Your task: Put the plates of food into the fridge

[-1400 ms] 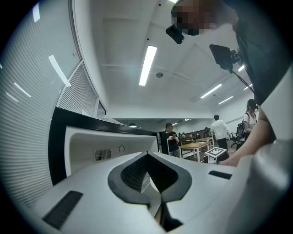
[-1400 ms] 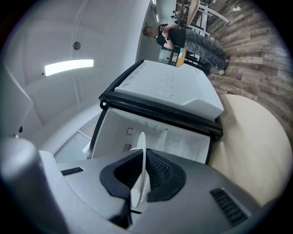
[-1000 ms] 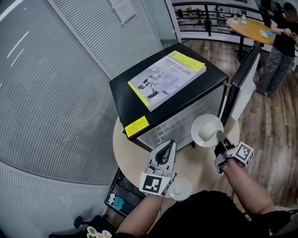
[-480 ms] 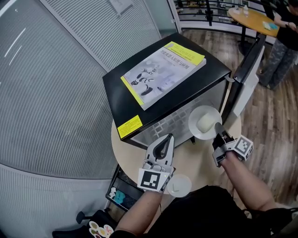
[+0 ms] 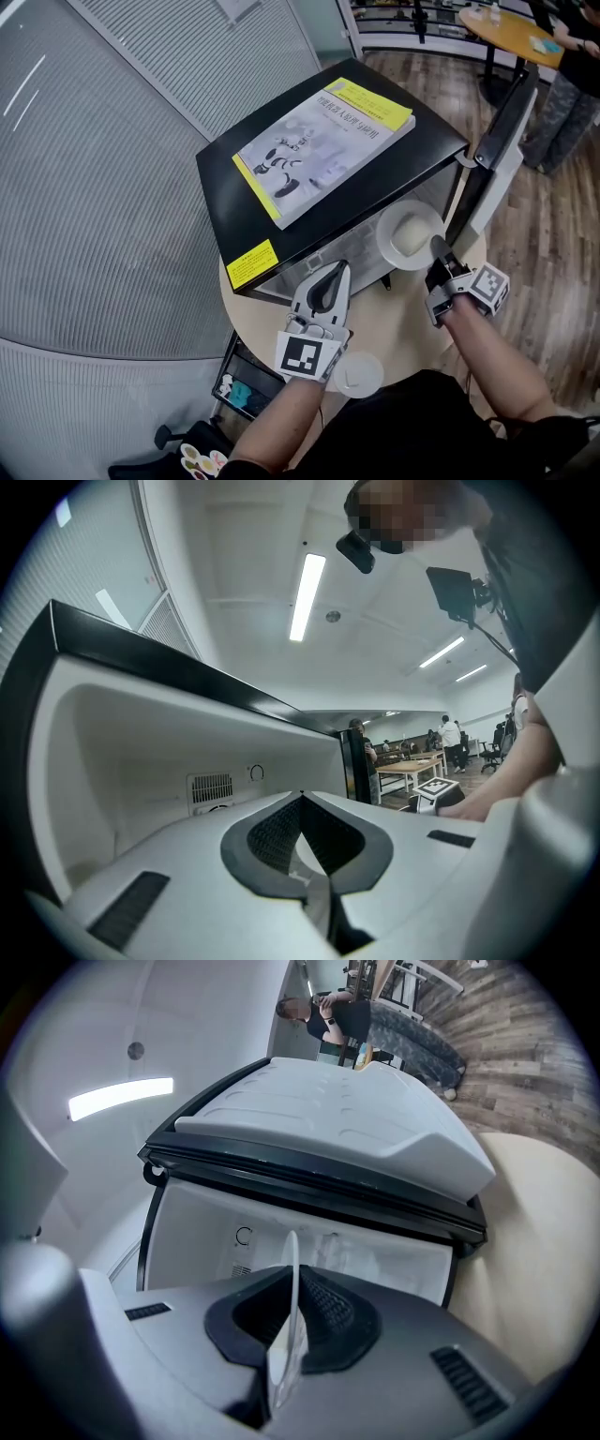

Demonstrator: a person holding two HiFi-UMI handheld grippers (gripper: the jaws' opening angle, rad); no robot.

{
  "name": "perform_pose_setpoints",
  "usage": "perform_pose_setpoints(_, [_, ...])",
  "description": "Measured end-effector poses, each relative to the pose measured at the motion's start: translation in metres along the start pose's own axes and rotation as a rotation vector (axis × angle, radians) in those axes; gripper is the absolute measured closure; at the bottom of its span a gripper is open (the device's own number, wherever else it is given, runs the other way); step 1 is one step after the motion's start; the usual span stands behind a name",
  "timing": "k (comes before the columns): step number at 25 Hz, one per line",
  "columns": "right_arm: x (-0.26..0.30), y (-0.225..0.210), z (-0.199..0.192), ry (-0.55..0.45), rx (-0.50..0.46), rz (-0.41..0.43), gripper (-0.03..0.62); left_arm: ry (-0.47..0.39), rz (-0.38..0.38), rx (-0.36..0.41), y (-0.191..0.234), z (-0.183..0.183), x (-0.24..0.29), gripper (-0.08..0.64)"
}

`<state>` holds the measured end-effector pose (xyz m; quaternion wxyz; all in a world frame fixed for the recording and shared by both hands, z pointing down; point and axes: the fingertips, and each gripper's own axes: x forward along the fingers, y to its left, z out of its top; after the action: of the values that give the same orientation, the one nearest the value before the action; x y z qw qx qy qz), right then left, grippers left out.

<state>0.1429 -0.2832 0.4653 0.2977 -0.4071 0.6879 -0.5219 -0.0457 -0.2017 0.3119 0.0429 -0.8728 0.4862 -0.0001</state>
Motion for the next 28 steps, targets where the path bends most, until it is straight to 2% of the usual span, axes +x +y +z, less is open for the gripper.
perform_pose_setpoints(28, [0.056, -0.001, 0.000, 0.008, 0.026, -0.015, 0.574, -0.002, 0.010, -0.061, 0.027, -0.024, 0.044, 0.558])
